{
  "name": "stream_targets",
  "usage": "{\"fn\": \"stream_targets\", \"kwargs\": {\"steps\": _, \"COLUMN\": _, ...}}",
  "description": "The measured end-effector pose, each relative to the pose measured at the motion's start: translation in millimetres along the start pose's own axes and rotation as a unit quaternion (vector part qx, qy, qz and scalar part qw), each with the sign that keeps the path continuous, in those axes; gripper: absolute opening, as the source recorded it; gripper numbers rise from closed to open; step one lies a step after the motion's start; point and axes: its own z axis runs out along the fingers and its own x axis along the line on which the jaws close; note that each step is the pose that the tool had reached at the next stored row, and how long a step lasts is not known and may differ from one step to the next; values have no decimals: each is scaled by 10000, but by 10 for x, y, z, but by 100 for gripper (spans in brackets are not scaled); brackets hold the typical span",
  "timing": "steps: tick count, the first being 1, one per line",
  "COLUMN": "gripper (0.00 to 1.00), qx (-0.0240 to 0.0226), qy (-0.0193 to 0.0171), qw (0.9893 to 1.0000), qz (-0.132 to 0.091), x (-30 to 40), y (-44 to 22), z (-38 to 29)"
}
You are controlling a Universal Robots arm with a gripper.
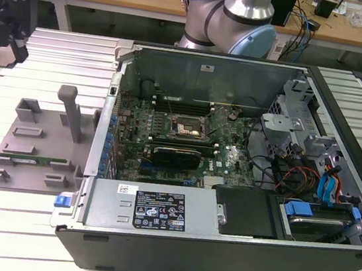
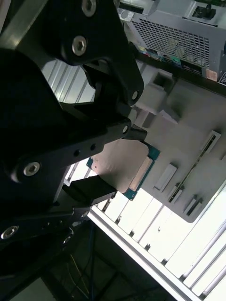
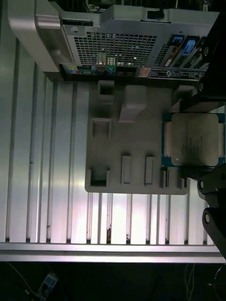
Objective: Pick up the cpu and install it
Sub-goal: 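Pick up the cpu and move it towards the insertion slot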
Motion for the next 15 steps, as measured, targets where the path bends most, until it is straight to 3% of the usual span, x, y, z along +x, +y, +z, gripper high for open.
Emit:
{"fn": "stream_targets", "kwargs": {"steps": 5, "gripper": 55, "qx": 0, "qy": 0, "qw": 10000, "qz": 0, "x": -246, "y": -9, "z": 10}}
{"fn": "stream_targets", "kwargs": {"steps": 9, "gripper": 55, "qx": 0, "qy": 0, "qw": 10000, "qz": 0, "x": -357, "y": -13, "z": 13}}
{"fn": "stream_targets", "kwargs": {"steps": 15, "gripper": 55, "qx": 0, "qy": 0, "qw": 10000, "qz": 0, "x": -591, "y": -21, "z": 21}}
